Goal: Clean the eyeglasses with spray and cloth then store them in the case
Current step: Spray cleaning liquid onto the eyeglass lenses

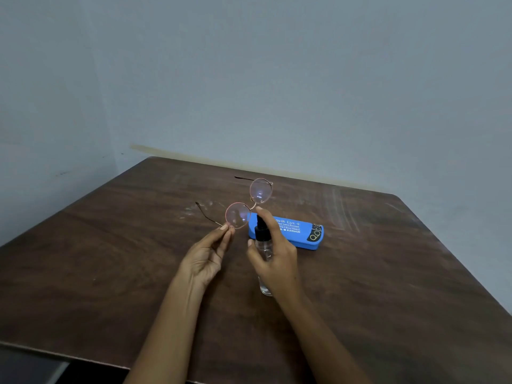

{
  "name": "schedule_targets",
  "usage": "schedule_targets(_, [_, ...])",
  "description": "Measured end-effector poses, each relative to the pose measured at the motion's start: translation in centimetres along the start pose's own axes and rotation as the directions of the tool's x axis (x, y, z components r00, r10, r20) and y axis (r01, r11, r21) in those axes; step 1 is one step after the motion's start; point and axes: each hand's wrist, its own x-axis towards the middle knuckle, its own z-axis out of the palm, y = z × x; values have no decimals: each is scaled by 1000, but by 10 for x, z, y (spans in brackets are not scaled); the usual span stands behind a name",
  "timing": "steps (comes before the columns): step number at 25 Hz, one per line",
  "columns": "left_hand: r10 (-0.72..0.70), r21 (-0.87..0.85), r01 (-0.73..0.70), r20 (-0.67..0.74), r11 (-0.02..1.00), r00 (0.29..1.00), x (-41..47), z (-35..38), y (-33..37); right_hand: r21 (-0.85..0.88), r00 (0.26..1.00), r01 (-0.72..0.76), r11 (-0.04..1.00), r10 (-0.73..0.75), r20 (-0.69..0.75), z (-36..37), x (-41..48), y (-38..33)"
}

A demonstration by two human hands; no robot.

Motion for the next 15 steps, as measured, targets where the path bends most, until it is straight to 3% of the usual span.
schedule_targets(15, [-90,61,92,-35,994,995,0,7,2,-155,995,-73,985,83,57,-14,-1,0])
